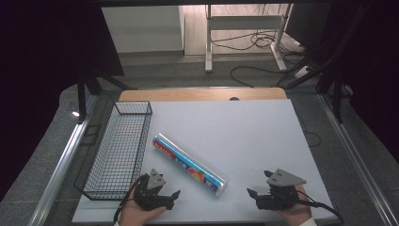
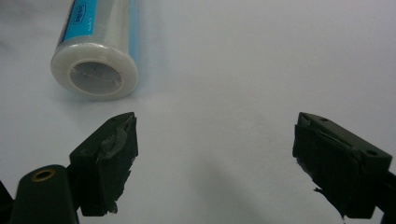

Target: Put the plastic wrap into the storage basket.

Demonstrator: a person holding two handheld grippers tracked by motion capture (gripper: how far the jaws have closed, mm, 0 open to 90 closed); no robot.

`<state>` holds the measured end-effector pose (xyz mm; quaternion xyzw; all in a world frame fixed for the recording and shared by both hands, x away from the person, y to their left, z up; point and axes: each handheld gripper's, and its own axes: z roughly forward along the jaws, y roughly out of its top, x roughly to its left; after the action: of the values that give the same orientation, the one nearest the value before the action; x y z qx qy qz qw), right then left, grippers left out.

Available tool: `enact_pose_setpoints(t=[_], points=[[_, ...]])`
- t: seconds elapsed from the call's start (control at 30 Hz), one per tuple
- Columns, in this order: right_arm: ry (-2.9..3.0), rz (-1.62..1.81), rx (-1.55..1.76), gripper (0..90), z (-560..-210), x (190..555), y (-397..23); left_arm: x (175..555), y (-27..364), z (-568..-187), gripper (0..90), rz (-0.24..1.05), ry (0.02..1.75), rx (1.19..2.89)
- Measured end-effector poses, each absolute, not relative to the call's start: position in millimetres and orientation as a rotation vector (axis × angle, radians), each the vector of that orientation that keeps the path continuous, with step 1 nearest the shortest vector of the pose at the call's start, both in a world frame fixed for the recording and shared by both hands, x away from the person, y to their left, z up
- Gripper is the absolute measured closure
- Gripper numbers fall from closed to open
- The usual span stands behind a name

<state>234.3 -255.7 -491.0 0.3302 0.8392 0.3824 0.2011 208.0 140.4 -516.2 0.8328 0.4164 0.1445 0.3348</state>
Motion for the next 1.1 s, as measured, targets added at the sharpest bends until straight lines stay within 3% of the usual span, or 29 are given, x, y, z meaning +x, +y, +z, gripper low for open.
enact_pose_setpoints(t=[1.1], points=[[2.375, 1.106, 0.958, 20.8, -472, 253, -246, 205, 142, -517, 16.5, 0.376, 1.092, 2.169]])
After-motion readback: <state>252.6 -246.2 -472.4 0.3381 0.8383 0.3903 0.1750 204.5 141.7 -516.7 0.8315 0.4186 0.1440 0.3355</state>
